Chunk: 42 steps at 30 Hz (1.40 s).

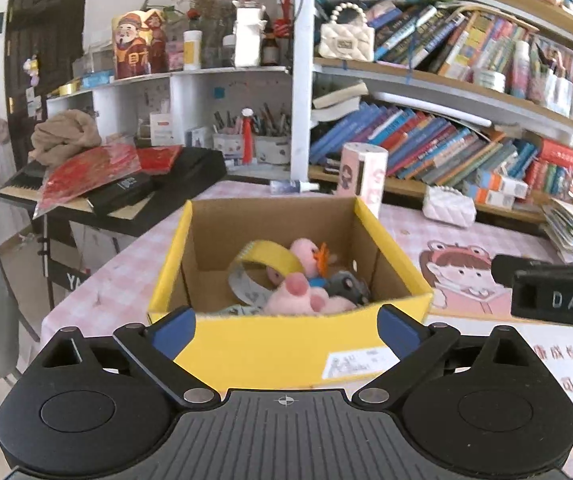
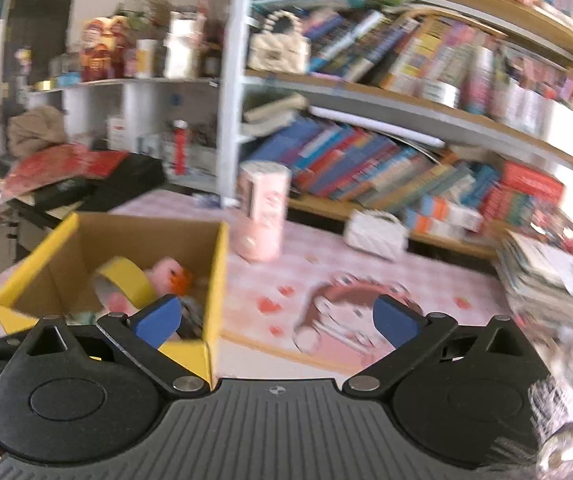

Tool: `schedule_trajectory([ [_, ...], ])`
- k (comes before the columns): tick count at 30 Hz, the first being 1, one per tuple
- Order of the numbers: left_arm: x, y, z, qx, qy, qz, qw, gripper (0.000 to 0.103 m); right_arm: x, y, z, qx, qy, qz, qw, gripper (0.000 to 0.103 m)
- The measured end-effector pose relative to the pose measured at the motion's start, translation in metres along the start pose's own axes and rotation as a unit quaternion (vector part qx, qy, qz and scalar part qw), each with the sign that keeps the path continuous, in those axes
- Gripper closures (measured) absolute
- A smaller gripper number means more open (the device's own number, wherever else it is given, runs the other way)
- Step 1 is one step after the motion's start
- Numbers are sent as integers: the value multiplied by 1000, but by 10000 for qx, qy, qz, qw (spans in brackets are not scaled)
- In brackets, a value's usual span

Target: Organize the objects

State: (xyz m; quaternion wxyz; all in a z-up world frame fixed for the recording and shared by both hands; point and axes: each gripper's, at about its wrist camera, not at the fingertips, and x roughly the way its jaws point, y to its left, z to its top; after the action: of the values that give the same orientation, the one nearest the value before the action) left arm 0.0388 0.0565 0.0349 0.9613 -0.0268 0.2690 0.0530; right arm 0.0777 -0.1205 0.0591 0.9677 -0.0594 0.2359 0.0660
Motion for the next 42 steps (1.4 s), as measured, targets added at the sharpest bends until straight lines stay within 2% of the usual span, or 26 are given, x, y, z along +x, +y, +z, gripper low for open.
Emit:
schedule_trajectory([
  [5,-7,-13,-13,110,171,-200,9996,2,-19,-7,-30,103,91,-514,9986,0],
  [8,-9,-21,-21,153,267,-323,9990,2,-28,-10,-49,189,288,-887,9955,0],
  [14,-13,-38,-34,437,383,-559,9967,2,-45,-22,-80,673,622,-1294,9874,0],
  [22,-13,-56,-42,659,435,-431,9959,1,-51,-28,-95,723,865,-1385,9839,0],
  [42,-17,-83,-52,696,570,-71,9959,1,-54,-46,-100,827,1049,-1649,9772,0],
])
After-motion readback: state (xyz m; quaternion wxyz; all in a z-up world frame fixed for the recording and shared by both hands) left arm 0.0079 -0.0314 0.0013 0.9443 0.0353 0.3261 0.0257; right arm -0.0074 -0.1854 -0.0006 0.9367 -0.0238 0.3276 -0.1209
